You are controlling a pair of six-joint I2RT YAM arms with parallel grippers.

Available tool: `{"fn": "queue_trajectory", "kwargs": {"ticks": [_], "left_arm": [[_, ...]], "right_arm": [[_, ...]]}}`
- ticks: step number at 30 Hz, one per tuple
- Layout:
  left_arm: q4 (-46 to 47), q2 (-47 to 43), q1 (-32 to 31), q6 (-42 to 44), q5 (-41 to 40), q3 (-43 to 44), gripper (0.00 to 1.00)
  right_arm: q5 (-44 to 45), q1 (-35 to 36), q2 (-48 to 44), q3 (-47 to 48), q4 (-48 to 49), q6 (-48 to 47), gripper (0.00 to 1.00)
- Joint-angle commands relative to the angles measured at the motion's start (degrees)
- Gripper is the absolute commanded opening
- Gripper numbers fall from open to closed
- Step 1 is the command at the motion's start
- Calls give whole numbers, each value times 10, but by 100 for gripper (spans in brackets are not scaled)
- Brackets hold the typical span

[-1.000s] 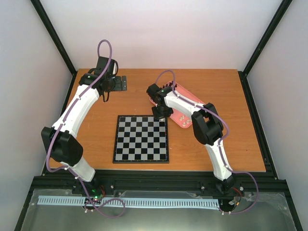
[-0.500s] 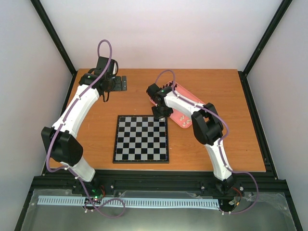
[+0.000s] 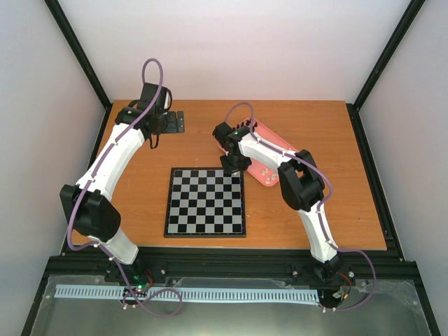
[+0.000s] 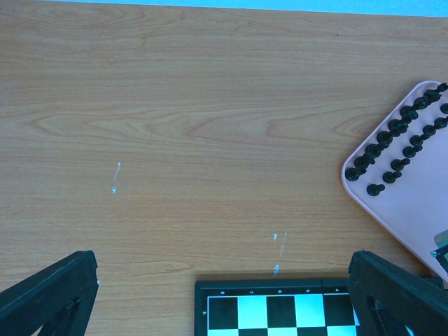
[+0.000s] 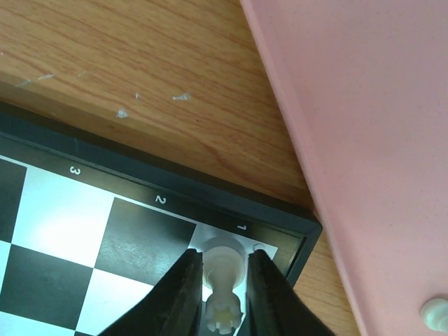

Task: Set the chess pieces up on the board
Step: Place the chess piece on the chessboard.

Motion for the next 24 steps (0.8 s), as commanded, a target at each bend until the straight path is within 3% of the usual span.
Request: {"fn": "queue_trajectory", "kwargs": {"ticks": [1,8,11,14,19,24], "left_arm": [[-1,-19,-1,-4,-4,-2,100],[-1,-24,0,-5,-4,-4,100],[-1,-26,-1,-6,-5,-4,100],[-1,-27,-1,-5,-5,-3,100],[-1,-28,-1,-3,-5,1,100],[-1,-33,-1,-1,-11,5,100]], "right_arm": [[-5,11,-1,-12,6,-6,26],[2,12,-8,-16,7,-4,30],[1,12,-17,-19,14,-7,41],[4,12,-21,-18,15,-9,45],[20,12,-30,-9,10,-10,68],[41,4,-55,36,-8,-16,85]]}}
